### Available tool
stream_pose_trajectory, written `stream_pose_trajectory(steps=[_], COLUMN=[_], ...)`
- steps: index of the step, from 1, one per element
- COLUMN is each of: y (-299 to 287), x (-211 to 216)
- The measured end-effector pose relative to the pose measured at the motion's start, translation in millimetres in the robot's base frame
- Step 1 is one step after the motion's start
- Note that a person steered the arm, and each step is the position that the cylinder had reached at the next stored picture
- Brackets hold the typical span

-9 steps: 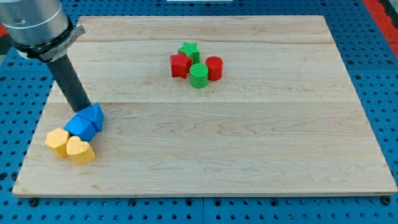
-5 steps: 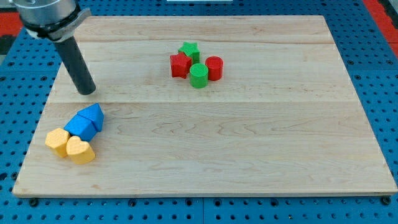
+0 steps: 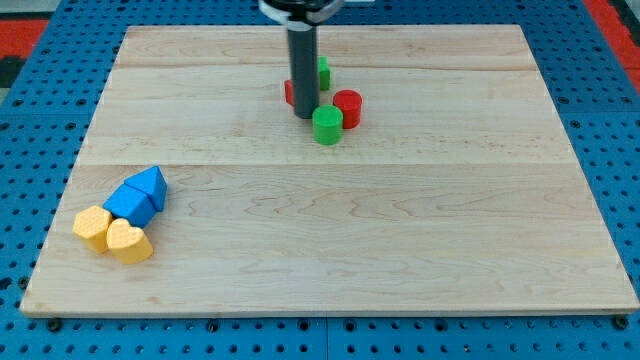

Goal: Move green circle to bottom right

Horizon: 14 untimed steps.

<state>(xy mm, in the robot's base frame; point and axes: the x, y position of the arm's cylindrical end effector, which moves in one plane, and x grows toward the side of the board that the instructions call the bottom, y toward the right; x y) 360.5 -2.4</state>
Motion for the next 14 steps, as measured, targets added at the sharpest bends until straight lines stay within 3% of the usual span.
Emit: stream_pose_trajectory(steps=[1,2,3,4,5,6,7,8,9,10,11,13,14], y=[33.7,58.7,56.6,-13.1,8.1,56.0,48.1,150.4,150.8,152.4,117.9,129.6,100.8], x=[0.0,47.3,39.5,27.1,87.2,73.1,21.4,63.1,88.0,42.8,37.4,83.7,48.2])
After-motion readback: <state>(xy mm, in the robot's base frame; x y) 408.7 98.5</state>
